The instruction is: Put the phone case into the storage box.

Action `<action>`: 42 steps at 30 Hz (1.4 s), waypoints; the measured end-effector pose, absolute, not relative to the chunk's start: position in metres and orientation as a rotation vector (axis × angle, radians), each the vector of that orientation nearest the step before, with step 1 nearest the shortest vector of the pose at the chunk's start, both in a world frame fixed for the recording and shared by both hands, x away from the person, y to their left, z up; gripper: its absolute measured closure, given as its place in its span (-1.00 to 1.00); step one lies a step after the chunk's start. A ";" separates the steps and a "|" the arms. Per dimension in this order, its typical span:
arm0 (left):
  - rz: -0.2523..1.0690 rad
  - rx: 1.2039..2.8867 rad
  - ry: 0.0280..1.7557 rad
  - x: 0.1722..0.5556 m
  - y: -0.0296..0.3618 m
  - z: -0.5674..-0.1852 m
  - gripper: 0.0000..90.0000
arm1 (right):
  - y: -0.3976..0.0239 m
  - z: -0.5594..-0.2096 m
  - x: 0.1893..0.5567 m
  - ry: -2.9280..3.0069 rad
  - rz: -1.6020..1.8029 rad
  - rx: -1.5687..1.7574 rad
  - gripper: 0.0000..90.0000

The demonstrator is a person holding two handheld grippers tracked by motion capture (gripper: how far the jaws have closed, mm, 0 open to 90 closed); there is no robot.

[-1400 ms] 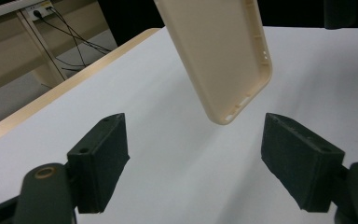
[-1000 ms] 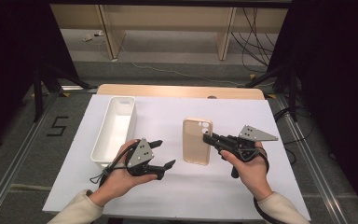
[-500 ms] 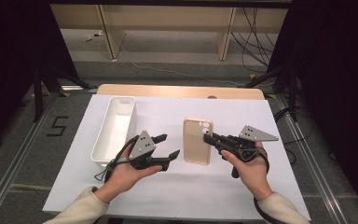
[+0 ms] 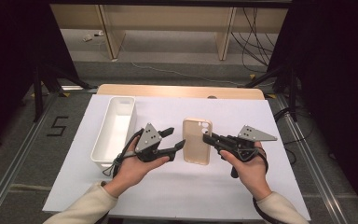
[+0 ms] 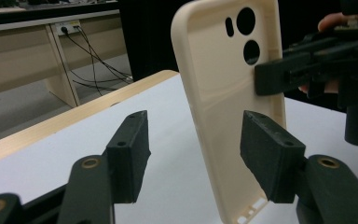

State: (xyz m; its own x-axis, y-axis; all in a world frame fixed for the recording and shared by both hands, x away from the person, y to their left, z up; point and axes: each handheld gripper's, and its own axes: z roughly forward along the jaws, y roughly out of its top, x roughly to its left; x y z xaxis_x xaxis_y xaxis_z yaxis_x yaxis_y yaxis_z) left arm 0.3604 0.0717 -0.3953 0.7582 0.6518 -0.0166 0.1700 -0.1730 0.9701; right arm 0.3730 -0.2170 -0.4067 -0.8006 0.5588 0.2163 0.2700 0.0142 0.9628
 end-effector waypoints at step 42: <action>0.501 1.646 0.708 0.373 0.060 -0.385 0.65 | -0.210 -0.412 0.372 2.082 1.846 0.848 0.80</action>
State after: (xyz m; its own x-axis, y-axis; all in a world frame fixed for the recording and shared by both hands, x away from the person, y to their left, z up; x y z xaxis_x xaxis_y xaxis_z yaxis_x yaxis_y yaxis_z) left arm 0.3728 0.0603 -0.3848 0.7210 0.6905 -0.0584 0.1748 -0.0996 0.9795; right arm 0.3723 -0.2096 -0.4121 -0.8053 0.5580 0.2001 0.2654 0.0375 0.9634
